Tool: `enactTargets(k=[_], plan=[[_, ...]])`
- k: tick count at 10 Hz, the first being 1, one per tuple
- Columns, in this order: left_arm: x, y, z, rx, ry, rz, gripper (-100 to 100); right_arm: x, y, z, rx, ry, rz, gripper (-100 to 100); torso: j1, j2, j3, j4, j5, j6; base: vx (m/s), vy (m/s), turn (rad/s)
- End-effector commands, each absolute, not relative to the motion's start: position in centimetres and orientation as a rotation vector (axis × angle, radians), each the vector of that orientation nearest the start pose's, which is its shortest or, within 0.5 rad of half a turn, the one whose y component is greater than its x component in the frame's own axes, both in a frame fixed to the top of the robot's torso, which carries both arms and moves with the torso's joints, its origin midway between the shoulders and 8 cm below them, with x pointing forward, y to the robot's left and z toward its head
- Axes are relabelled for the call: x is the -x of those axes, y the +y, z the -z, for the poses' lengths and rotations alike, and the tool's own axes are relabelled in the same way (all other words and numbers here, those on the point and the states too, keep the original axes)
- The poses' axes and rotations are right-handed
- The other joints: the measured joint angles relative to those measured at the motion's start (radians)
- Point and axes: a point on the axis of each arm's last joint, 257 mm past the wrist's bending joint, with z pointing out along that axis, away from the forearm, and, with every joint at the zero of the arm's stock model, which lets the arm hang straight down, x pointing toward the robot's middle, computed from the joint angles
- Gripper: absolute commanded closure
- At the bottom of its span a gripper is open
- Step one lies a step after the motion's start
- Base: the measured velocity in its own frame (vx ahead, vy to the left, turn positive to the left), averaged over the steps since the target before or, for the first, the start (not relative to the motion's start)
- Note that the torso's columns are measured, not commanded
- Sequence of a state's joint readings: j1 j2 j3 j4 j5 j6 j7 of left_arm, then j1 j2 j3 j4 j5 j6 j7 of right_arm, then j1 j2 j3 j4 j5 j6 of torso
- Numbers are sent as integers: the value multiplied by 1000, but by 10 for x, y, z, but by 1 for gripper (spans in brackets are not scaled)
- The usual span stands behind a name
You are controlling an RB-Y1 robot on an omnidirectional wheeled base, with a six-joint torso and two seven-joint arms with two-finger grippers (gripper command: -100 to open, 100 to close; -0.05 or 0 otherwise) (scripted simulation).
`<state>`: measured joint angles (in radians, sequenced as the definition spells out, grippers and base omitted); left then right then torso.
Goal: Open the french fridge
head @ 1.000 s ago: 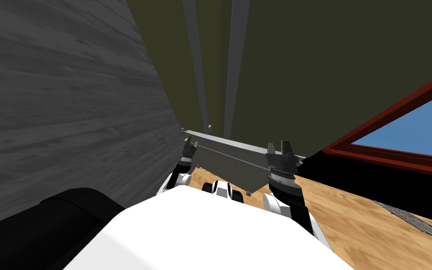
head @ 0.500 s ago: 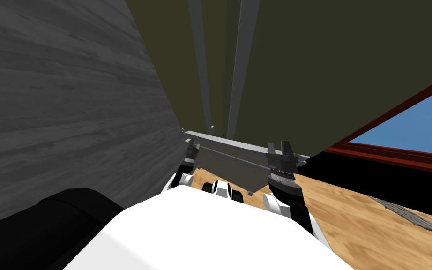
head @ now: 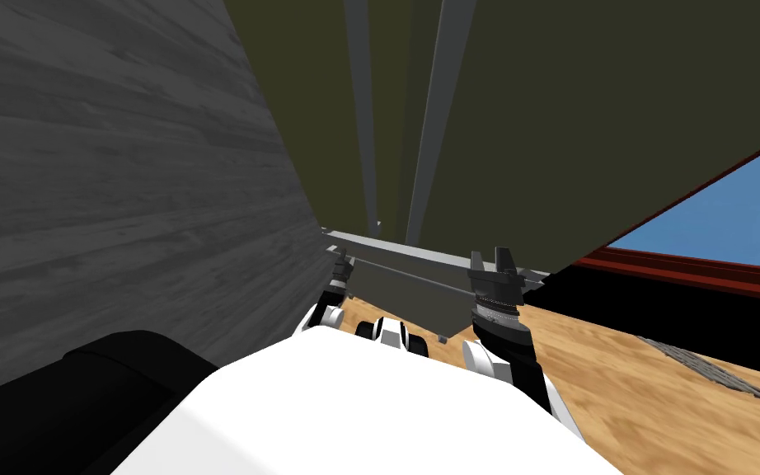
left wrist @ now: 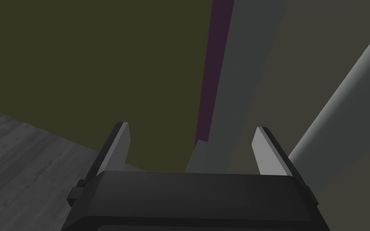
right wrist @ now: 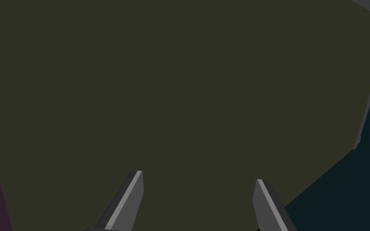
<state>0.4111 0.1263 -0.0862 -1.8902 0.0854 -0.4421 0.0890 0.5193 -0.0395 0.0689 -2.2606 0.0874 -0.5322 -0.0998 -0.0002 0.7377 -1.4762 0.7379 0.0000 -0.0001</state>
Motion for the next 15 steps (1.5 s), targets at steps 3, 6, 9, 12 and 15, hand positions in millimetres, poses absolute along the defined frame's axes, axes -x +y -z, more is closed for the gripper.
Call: enactTargets(k=[3, 6, 9, 12, 15], plan=[[-422, 248, 182, 1026, 970, 1399, -100, -345, -243, -13, -627, 681, -1406, 0, 0, 0, 0, 0, 0, 0, 2, 78, -49], [-427, 241, 204, 1050, 1013, 1392, -100, -345, -243, -13, -627, 681, -1406, 0, 2, -3, -1, -2, 1, 0, -8, 69, -46], [-430, 234, 228, 1080, 1053, 1387, -100, -345, -243, -13, -627, 681, -1406, 0, 7, -12, -6, -8, 4, 0, -9, 75, -57], [-433, 224, 250, 1113, 1086, 1385, -100, -345, -243, -13, -627, 682, -1406, 0, 5, -10, -6, -5, 2, 0, -4, 81, -50], [-434, 213, 270, 1148, 1111, 1387, -100, -345, -243, -13, -627, 681, -1406, 0, -2, 3, 2, 1, -1, 0, 5, 69, -49]])
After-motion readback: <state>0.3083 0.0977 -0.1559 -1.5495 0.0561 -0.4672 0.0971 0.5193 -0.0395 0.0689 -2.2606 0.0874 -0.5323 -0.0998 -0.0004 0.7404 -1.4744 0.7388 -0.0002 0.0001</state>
